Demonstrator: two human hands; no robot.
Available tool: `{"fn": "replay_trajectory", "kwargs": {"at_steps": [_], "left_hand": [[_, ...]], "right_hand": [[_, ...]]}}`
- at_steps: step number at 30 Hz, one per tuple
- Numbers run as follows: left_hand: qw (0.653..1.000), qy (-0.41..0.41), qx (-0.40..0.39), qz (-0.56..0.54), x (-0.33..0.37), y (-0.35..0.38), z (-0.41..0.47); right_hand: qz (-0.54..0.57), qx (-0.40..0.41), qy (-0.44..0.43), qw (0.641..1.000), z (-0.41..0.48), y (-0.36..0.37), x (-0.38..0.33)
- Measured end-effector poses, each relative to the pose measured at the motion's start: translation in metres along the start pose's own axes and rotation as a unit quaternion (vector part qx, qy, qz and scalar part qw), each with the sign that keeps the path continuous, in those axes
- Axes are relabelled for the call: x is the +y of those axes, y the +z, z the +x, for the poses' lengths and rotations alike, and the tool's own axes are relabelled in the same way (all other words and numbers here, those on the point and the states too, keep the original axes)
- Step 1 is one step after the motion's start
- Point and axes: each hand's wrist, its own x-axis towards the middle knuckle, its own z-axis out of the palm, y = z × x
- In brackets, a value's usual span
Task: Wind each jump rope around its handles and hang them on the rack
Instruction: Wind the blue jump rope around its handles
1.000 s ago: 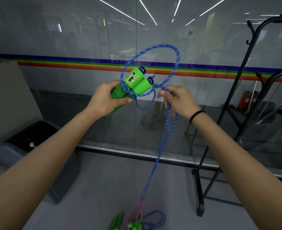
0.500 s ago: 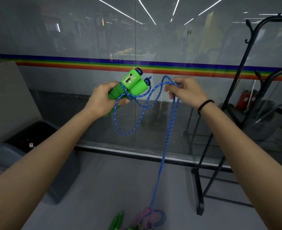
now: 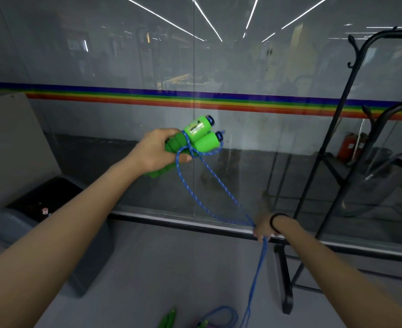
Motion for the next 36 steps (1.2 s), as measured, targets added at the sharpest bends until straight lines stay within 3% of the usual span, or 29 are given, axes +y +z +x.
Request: {"fn": "replay_trajectory", "kwargs": {"at_steps": [1, 2, 3, 4, 5, 6, 7, 9, 11, 14, 16, 18, 20, 22, 24, 27, 30, 33, 36], "left_hand": [[1.0, 0.0, -0.023, 0.005, 0.001, 0.004, 0.0], [0.999, -0.004, -0.047, 0.0, 0.001, 0.009, -0.001], [0.997, -0.008, -0.071, -0.006, 0.001, 0.014, -0.002], [0.995, -0.01, -0.095, -0.005, 0.0, 0.021, -0.002], [0.993, -0.012, -0.12, 0.003, -0.002, 0.027, -0.003], [0.99, -0.016, -0.142, 0.012, -0.004, 0.034, -0.004], [0.987, -0.022, -0.159, 0.012, -0.006, 0.039, -0.005], [0.985, -0.027, -0.169, -0.016, -0.007, 0.048, -0.007], [0.988, -0.016, -0.154, -0.022, -0.006, 0.052, -0.008], [0.992, -0.022, -0.124, -0.03, -0.007, 0.055, -0.01], [0.992, -0.023, -0.127, -0.014, -0.012, 0.049, -0.011], [0.989, -0.022, -0.141, 0.041, -0.021, 0.04, -0.013], [0.982, -0.027, -0.166, 0.089, -0.03, 0.033, -0.018], [0.974, -0.021, -0.197, 0.112, -0.034, 0.036, -0.024], [0.964, -0.009, -0.218, 0.15, -0.032, 0.043, -0.028], [0.937, 0.015, -0.25, 0.243, -0.027, 0.051, -0.032], [0.905, 0.069, -0.285, 0.308, -0.023, 0.058, -0.04], [0.915, 0.114, -0.284, 0.265, -0.018, 0.058, -0.05], [0.97, 0.102, -0.205, 0.083, -0.022, 0.053, -0.054]], "right_hand": [[0.0, 0.02, -0.033, 0.999, 0.002, 0.003, -0.004], [0.068, 0.063, -0.073, 0.993, 0.0, 0.003, -0.009], [0.2, 0.116, -0.124, 0.965, -0.006, 0.002, -0.015], [0.347, 0.151, -0.197, 0.904, -0.015, -0.002, -0.023], [0.49, 0.166, -0.281, 0.809, -0.027, -0.007, -0.033], [0.584, 0.164, -0.357, 0.71, -0.038, -0.011, -0.043], [0.635, 0.15, -0.416, 0.634, -0.048, -0.014, -0.054], [0.678, 0.11, -0.451, 0.57, -0.059, -0.016, -0.075], [0.684, 0.117, -0.436, 0.573, -0.055, -0.01, -0.091], [0.633, 0.146, -0.4, 0.647, -0.045, 0.004, -0.109], [0.632, 0.169, -0.357, 0.667, -0.046, 0.008, -0.109], [0.584, 0.215, -0.327, 0.711, -0.051, 0.007, -0.094], [0.481, 0.23, -0.343, 0.774, -0.065, 0.002, -0.076], [0.304, 0.245, -0.348, 0.852, -0.08, -0.005, -0.065], [0.123, 0.286, -0.32, 0.895, -0.092, -0.013, -0.062], [0.033, 0.308, -0.304, 0.901, -0.111, -0.031, -0.065], [0.039, 0.334, -0.328, 0.883, -0.116, -0.051, -0.061], [0.191, 0.333, -0.369, 0.847, -0.104, -0.064, -0.051], [0.416, 0.276, -0.417, 0.759, -0.078, -0.054, -0.045]]}}
